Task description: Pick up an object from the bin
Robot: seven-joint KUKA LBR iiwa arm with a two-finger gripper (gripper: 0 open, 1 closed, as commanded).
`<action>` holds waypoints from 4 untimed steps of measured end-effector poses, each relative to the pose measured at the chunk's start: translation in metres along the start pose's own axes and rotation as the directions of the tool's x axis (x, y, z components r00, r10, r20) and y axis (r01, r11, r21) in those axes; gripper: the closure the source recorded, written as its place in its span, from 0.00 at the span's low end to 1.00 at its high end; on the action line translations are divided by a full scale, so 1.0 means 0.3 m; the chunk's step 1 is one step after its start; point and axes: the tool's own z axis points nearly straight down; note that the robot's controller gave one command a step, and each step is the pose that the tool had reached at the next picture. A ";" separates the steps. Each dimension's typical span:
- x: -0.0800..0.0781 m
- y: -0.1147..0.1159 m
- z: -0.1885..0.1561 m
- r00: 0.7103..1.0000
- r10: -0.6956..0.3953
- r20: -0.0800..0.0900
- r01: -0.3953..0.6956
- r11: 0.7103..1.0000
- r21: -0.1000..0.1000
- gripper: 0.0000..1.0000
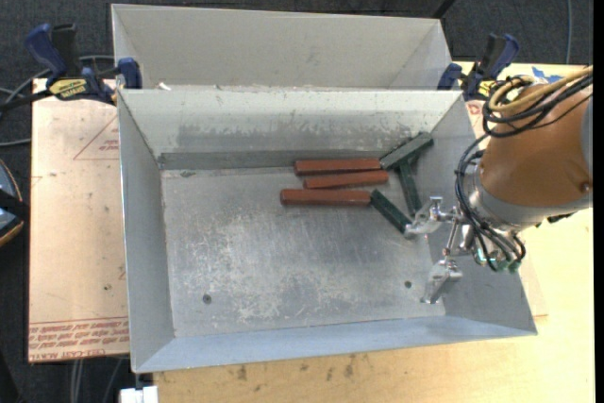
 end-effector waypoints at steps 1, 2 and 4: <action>-0.006 0.001 -0.011 1.000 -0.002 0.007 0.002 1.000 0.001 0.00; -0.203 -0.003 0.154 0.999 0.038 0.019 -0.039 0.999 0.003 0.00; -0.248 -0.033 0.236 0.992 0.129 0.014 -0.129 0.992 -0.001 0.00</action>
Offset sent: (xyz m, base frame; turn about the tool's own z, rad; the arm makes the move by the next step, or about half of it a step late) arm 0.1020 -0.0005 -0.0954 0.0699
